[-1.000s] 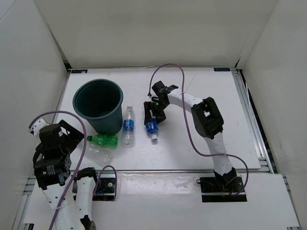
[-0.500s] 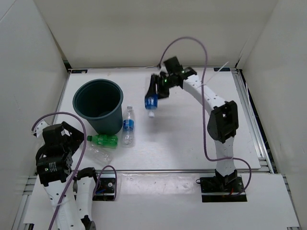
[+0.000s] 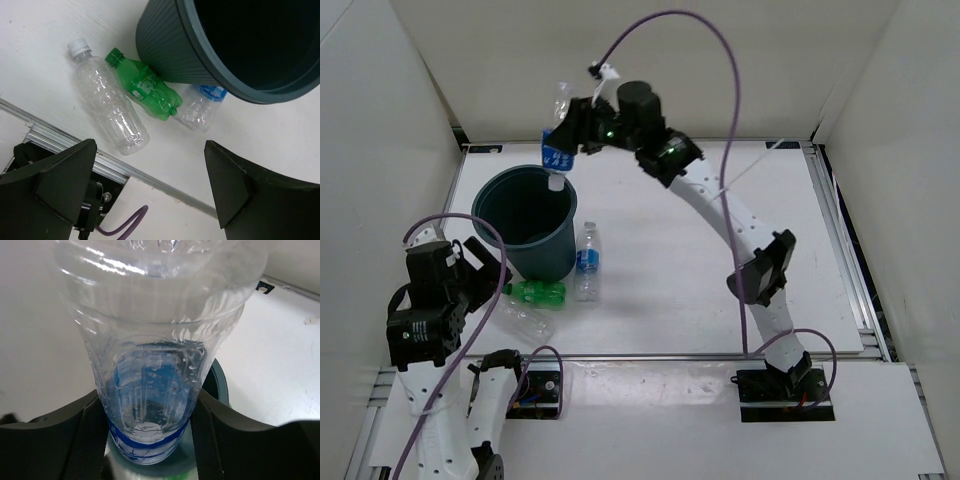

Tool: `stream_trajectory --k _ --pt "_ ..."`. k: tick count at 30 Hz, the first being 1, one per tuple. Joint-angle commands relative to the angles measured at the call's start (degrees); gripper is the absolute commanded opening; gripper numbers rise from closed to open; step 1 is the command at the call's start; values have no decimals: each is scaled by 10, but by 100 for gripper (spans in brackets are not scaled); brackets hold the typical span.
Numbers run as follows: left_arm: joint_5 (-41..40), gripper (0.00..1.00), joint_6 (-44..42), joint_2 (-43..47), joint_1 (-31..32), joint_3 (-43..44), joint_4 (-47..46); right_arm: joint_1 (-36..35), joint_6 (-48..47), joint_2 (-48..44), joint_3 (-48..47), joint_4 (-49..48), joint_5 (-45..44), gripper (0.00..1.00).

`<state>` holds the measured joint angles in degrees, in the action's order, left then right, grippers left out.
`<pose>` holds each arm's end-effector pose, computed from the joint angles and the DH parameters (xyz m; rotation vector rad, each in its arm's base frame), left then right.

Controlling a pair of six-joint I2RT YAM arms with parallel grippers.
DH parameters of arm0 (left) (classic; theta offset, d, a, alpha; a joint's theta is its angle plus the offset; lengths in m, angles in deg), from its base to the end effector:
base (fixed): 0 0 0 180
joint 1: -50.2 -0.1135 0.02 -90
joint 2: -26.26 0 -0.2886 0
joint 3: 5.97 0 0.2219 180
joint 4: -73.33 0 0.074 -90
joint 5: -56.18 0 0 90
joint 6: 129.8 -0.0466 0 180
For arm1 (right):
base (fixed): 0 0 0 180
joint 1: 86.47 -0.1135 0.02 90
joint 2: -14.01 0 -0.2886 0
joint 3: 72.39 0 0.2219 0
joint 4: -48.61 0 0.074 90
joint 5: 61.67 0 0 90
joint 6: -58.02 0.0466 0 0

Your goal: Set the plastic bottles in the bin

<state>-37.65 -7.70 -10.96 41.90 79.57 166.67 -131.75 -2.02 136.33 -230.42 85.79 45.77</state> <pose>0.0222 0.0064 0.3686 -0.8447 2.2012 -0.1241 0.3228 0.3458 0.4839 -0.4860 1.6770 1.2371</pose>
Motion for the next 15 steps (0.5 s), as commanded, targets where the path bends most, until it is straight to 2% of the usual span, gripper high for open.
stream_trajectory --k 1,3,4,5,6,7,11,12,15 --pt "20 100 -27 -29 18 13 40 -48 -95 44 -17 -79 -107 53" --pt "20 100 -43 -37 27 13 40 -74 -136 51 -17 -94 -150 55" --pt "14 100 -43 -43 27 20 40 -81 -171 57 -17 -94 -159 62" --pt "14 100 -43 -43 27 21 40 -92 -185 57 -17 -94 -168 73" --pt "5 100 -43 -49 27 27 40 -97 -197 51 -11 -81 -179 90" --pt "0 100 -43 -54 27 27 40 -105 -208 42 -6 -80 -210 100" --pt "-18 100 -19 -54 27 27 40 -111 -214 -46 73 -71 -287 100" --pt "-24 100 0 -48 27 18 40 -105 -183 -84 89 -71 -322 100" --pt "-35 100 38 -34 27 4 40 -72 -115 -152 154 -28 -318 100"
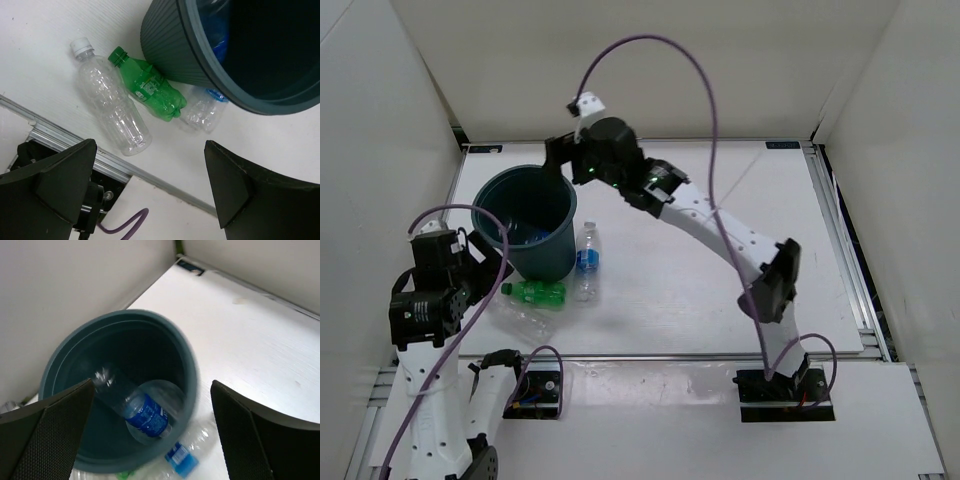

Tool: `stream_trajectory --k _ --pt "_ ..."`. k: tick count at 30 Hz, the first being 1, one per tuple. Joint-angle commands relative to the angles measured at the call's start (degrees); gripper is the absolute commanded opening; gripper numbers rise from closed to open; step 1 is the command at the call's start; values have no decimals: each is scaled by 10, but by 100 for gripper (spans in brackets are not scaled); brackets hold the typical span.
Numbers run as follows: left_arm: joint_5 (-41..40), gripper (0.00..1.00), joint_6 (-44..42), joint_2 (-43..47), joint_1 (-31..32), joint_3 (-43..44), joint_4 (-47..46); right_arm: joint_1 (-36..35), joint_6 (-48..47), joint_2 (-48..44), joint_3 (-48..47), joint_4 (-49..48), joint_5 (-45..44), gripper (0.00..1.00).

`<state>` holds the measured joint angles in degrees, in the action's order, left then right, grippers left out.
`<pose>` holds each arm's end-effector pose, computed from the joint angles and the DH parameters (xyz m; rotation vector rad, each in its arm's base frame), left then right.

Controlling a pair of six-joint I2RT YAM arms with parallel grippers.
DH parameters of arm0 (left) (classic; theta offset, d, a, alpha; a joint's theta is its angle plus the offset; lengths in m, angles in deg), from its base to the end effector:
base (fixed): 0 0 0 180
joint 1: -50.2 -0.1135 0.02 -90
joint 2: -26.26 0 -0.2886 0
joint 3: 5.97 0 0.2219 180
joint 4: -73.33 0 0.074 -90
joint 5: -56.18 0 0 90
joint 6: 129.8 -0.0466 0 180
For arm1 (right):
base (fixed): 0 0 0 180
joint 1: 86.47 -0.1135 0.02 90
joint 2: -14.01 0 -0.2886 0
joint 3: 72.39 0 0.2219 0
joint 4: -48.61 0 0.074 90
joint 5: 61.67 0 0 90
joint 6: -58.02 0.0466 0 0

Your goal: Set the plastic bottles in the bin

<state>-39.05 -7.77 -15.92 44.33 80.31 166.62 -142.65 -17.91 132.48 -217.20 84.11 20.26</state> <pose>0.0435 0.0087 0.3706 -0.8270 2.2816 -0.0963 0.2698 0.3910 0.4465 -0.5428 1.7093 0.7739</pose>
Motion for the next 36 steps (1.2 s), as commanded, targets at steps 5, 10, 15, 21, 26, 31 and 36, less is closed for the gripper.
stream_trajectory --k 5,10,15,21,26,31,36 --pt "-44 100 87 54 2 -57 14 100 146 -191 216 25 9 100" --pt "-50 100 118 75 2 -105 -1 159 184 -199 315 58 167 100" --pt "-50 100 132 75 2 -123 -12 193 226 -159 391 52 327 100" --pt "-66 100 132 69 2 -128 -12 193 253 -80 404 14 437 100" --pt "-72 100 132 69 2 -122 -7 180 277 9 365 -5 481 100" --pt "-72 100 127 69 2 -117 9 174 304 98 314 -5 498 100" --pt "-72 100 107 75 2 -112 26 151 315 161 266 -5 498 100"
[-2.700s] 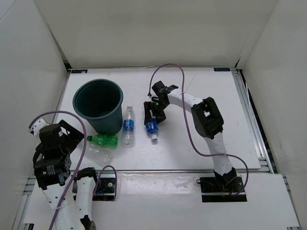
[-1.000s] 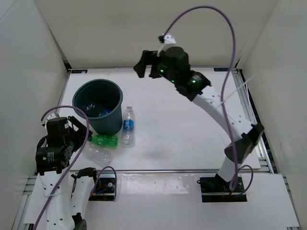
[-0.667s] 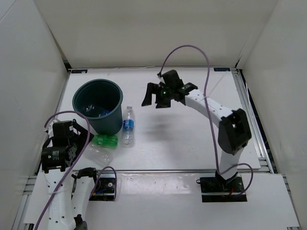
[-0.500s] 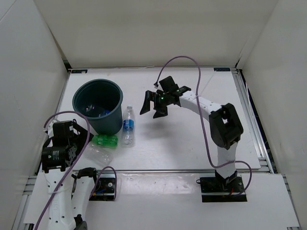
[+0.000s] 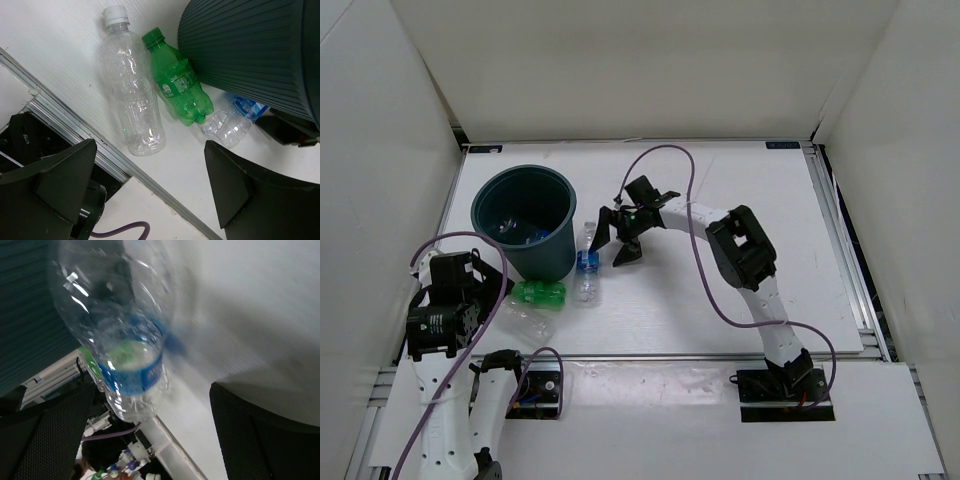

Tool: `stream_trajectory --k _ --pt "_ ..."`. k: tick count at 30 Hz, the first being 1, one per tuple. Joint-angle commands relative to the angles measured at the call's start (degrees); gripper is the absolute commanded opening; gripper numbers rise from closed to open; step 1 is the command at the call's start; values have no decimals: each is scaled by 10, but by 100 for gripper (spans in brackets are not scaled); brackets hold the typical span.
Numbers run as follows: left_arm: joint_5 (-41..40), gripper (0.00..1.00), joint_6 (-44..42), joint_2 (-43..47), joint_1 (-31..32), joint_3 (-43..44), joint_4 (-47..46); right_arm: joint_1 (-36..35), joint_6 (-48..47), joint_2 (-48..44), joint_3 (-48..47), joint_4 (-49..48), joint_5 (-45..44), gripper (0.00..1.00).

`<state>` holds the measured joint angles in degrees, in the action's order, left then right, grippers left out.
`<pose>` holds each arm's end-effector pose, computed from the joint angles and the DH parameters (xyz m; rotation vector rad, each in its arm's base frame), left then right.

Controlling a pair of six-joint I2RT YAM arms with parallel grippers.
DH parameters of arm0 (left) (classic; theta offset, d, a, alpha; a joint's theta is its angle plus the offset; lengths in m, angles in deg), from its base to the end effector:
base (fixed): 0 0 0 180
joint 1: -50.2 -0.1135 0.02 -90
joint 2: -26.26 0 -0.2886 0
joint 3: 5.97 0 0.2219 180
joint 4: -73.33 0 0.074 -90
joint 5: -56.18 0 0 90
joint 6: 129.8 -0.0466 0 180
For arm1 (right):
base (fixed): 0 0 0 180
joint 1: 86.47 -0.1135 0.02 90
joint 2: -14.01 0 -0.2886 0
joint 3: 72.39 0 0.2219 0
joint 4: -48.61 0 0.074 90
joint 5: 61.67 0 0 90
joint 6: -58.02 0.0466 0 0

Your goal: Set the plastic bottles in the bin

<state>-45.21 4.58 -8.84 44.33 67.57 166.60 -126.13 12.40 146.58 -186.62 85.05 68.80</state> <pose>0.0255 0.0119 0.3196 -1.1327 2.2293 -0.0259 0.3571 0.3354 0.1668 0.2114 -2.8033 -1.3579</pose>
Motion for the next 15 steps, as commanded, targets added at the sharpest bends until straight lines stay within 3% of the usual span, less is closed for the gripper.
stream_trajectory --k 1,6,9,15 --pt "-10 100 -17 4 2 16 27 -21 11 29 -57 -14 13 100" --pt "2 100 -37 9 2 32 41 -38 30 79 -103 -14 13 100" --pt "2 100 -44 15 2 46 41 -44 42 90 -110 -14 13 95" --pt "13 100 -55 27 2 53 41 -38 49 55 -36 -14 2 68"
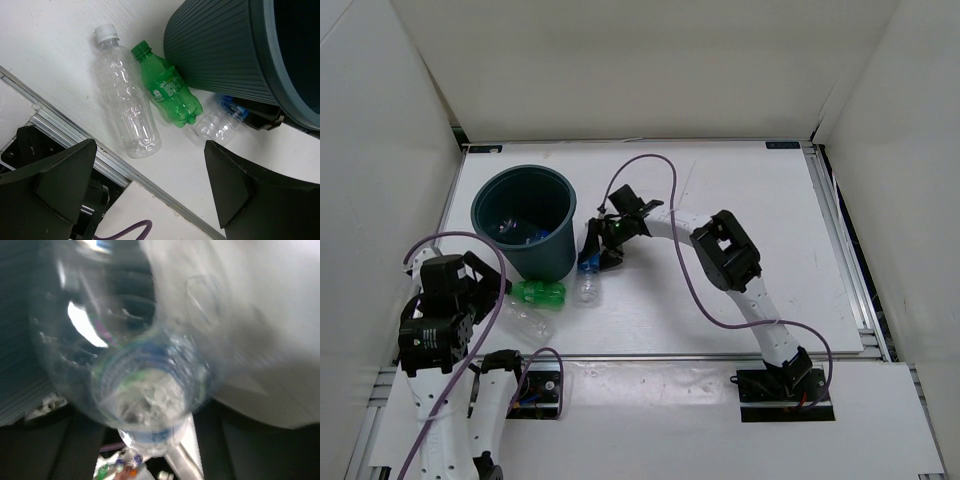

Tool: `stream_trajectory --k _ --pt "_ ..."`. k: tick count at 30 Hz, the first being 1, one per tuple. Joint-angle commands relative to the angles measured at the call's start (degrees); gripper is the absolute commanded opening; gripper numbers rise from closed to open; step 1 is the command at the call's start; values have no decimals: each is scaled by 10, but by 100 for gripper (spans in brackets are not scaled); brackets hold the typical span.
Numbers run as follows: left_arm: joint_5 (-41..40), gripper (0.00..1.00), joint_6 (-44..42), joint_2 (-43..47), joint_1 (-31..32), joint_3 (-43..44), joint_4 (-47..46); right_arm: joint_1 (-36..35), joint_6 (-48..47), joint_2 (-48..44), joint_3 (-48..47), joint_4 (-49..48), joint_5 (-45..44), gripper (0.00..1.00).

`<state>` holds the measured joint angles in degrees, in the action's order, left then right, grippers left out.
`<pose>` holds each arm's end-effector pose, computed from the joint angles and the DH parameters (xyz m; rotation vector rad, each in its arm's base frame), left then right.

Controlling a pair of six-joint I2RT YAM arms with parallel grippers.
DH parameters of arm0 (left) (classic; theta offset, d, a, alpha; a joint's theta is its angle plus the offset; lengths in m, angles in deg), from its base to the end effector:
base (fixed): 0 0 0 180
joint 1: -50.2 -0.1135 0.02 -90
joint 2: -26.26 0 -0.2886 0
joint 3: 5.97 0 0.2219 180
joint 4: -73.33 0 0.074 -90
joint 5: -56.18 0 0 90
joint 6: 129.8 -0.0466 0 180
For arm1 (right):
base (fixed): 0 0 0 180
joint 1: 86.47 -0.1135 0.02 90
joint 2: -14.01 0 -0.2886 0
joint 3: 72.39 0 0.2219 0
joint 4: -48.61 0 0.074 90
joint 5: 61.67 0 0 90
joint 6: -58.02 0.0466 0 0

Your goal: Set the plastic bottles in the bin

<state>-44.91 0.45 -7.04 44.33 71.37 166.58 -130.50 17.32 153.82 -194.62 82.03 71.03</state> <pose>0.0155 0.0106 0.3356 -1.0228 2.1808 -0.0412 0.3520 0.3842 0.1486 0.2489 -2.7106 -1.4178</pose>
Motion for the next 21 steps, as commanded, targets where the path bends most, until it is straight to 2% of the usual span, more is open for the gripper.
stream_trajectory --k 1,4,7,9,12,13,16,17,20,21 --pt "10 100 -8 14 2 10 41 11 -9 -30 62 16 -26 58" --pt "4 100 7 24 2 -6 41 37 -24 -101 156 16 -56 47" --pt "-2 100 40 30 2 -31 41 62 -32 -194 243 16 -67 42" --pt "-2 100 75 36 2 -47 41 75 -46 -275 266 16 -94 35" --pt "12 100 115 36 2 -79 41 76 -54 -364 240 30 -114 32" --pt "19 100 122 28 2 -95 41 76 -60 -387 191 30 -129 32" --pt "25 100 136 10 2 -117 41 55 -70 -380 81 30 -161 29" --pt "32 100 136 -3 2 -128 41 39 -82 -369 -7 35 -183 28" --pt "37 100 130 -24 2 -133 41 7 -107 -289 -160 41 -216 27" --pt "37 100 121 -24 2 -133 41 0 -112 -263 -261 41 -216 27"
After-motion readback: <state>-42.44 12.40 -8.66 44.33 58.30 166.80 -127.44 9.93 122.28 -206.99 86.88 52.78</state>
